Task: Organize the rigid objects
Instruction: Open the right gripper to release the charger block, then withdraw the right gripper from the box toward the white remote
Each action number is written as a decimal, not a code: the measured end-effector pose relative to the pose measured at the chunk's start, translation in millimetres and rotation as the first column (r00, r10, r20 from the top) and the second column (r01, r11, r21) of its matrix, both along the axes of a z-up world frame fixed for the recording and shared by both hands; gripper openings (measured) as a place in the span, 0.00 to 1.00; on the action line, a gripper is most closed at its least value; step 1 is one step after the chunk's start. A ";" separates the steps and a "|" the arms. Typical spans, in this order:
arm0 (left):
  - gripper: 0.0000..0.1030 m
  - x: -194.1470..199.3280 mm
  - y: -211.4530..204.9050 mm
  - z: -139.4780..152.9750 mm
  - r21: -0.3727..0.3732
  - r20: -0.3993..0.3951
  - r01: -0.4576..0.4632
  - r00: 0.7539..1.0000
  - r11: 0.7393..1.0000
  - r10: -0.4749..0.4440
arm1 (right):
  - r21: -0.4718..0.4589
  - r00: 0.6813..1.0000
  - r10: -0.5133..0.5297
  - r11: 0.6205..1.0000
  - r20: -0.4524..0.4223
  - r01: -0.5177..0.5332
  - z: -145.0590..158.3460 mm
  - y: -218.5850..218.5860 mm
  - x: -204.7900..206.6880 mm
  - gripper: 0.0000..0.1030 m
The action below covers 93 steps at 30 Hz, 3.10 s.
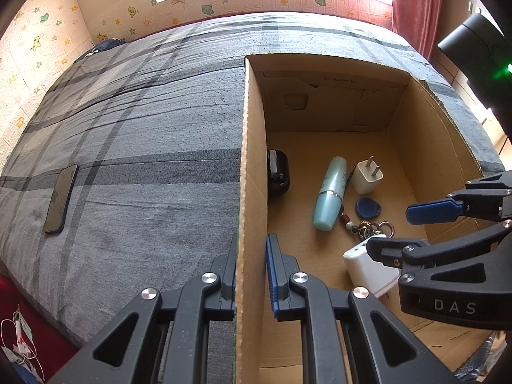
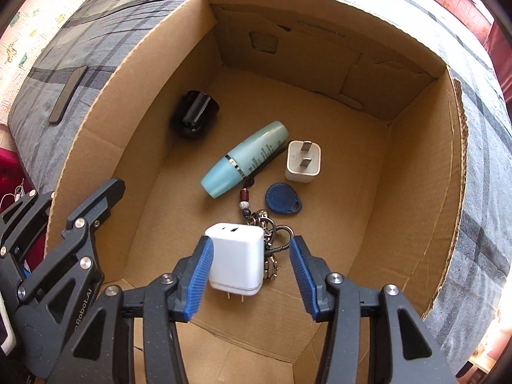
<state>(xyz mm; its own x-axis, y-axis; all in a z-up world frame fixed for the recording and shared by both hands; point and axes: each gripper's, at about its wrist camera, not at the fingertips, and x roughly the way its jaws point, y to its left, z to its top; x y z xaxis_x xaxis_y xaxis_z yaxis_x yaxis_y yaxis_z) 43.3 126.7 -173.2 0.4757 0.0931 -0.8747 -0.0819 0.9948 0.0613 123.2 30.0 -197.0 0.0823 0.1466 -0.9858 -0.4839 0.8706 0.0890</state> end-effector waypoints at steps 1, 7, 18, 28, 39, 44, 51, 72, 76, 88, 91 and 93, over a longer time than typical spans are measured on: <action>0.14 0.0 0.1 0.0 0.000 0.000 0.000 1.000 1.000 0.000 | -0.003 1.000 0.001 1.000 0.005 -0.001 0.9 0.2 -0.6 0.55; 0.14 -0.4 0.3 -0.1 -0.001 0.000 0.000 1.000 1.000 0.000 | 0.014 0.999 -0.008 1.000 0.031 0.007 10.7 0.5 -4.1 0.55; 0.14 0.0 0.5 -0.3 -0.001 0.000 0.000 1.000 1.000 0.000 | 0.040 0.990 -0.014 0.999 0.138 0.009 51.1 2.8 -2.8 0.82; 0.14 0.0 1.2 0.3 0.002 -0.002 -0.001 1.000 1.000 0.001 | 0.039 0.976 -0.060 0.998 0.209 0.053 85.1 -22.7 -4.8 1.00; 0.14 0.5 2.1 0.9 0.001 -0.003 -0.001 1.000 1.000 0.001 | 0.041 0.955 -0.168 0.986 0.246 0.163 101.2 -76.2 10.5 1.00; 0.14 0.7 2.2 1.0 0.000 -0.003 -0.002 1.000 1.000 0.002 | 0.050 0.941 -0.217 0.976 0.260 0.211 105.7 -102.1 18.7 1.00; 0.14 0.6 1.3 0.7 0.002 -0.003 -0.002 1.000 1.000 0.002 | 0.052 0.920 -0.282 0.959 0.272 0.279 102.6 -136.8 24.8 1.00; 0.14 1.5 0.2 -1.6 0.009 -0.006 -0.005 1.000 1.000 0.005 | 0.085 0.915 -0.337 0.942 0.221 0.326 48.7 -183.5 42.8 1.00; 0.15 1.5 0.6 -2.3 0.010 -0.006 -0.007 1.000 1.000 0.007 | 0.089 0.918 -0.340 0.940 0.204 0.328 37.6 -182.4 50.1 0.95; 0.15 2.0 0.5 -1.7 0.005 -0.007 -0.008 1.000 1.000 0.009 | 0.085 0.941 -0.309 0.950 0.140 0.300 -7.0 -169.7 81.6 0.73; 0.15 2.2 0.9 -2.1 0.004 -0.008 -0.010 1.000 1.000 0.010 | 0.080 0.941 -0.314 0.949 0.126 0.306 -16.5 -167.4 89.6 0.71; 0.15 2.3 1.2 -2.1 0.001 -0.008 -0.011 1.000 1.000 0.011 | 0.069 0.941 -0.316 0.948 0.123 0.309 -22.9 -165.5 93.8 0.70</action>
